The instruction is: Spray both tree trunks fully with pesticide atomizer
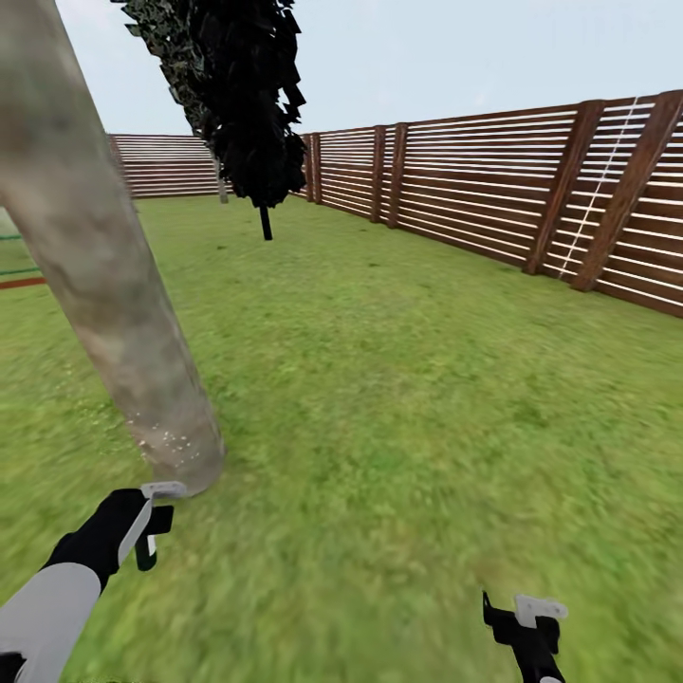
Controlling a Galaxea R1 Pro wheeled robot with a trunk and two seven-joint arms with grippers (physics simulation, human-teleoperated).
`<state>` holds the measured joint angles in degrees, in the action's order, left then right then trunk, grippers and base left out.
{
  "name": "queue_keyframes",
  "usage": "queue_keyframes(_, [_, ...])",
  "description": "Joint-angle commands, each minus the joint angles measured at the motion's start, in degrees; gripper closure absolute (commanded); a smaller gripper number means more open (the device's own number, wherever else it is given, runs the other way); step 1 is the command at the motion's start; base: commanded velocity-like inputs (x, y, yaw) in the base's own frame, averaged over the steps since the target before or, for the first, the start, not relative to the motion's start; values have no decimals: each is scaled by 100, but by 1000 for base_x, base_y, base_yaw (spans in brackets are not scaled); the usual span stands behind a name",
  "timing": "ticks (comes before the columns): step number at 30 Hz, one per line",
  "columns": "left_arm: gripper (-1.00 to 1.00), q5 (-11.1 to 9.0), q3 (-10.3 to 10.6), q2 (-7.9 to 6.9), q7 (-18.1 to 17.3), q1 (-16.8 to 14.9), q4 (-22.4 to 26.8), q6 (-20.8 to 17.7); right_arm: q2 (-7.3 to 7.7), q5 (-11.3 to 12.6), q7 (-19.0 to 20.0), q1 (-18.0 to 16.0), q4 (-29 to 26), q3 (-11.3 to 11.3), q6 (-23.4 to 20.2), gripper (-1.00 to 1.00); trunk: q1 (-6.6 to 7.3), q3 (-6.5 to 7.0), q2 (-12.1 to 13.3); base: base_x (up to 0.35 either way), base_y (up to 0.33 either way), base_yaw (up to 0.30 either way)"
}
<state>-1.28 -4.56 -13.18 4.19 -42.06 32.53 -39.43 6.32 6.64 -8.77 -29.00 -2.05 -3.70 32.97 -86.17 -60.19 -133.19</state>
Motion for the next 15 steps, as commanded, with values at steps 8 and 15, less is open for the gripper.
queue_keyframes(8, [100, -9, -10, 24, 22, -4, -72, 519, 1, 57, -2, -1, 2, -43, 15, -100, -1, -5, -2, 93, -70, 278])
queue_keyframes(15, [100, 5, 19, 25, 29, -4, -71, 549, 1, 57, -2, -1, 2, -43, 16, -100, -1, -5, -2, 46, -56, 229])
